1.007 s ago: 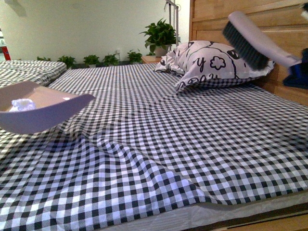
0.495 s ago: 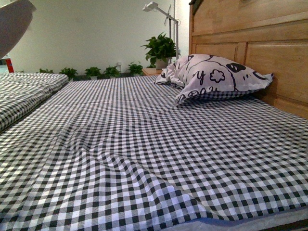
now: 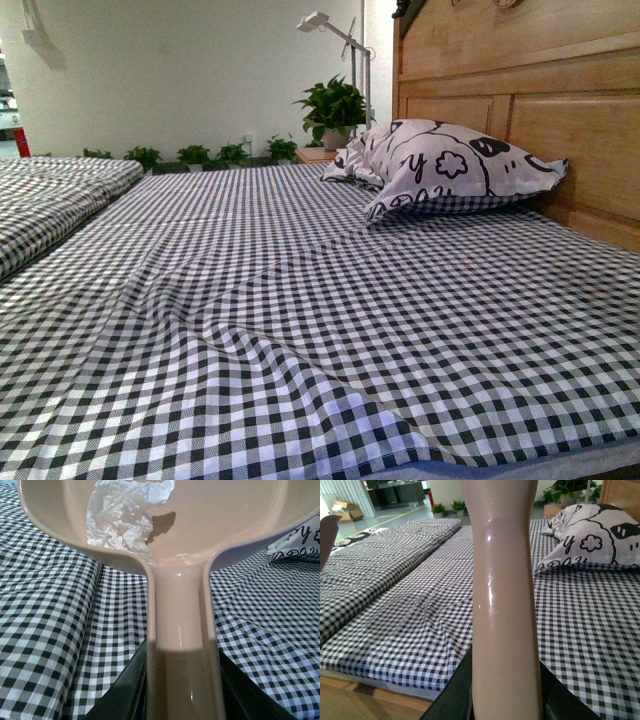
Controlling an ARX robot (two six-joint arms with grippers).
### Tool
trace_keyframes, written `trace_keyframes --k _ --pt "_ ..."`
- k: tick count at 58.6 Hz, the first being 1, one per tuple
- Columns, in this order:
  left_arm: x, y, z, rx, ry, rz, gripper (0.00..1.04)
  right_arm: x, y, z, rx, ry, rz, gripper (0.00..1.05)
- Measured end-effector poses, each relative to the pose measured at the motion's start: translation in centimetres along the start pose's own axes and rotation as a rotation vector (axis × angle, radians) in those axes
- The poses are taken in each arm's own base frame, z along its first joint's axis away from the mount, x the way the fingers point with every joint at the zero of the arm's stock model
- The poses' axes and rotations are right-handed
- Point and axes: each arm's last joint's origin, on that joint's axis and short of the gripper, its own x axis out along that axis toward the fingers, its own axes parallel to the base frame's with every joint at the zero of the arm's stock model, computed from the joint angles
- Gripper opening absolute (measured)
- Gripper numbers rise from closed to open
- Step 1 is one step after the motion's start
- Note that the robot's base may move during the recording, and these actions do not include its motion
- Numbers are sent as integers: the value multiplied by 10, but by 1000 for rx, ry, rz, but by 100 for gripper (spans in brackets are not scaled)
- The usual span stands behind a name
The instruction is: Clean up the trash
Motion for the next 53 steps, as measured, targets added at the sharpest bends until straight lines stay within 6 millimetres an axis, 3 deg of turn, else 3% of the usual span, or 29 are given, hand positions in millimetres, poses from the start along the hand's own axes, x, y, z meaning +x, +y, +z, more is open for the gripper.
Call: trace_keyframes --k 12,53 --pt "-12 -4 -12 -7 6 -49 27 -2 5 -1 32 2 -24 18" --pt "-16 -7 -9 -3 -21 -90 27 -4 8 0 45 -5 -53 18"
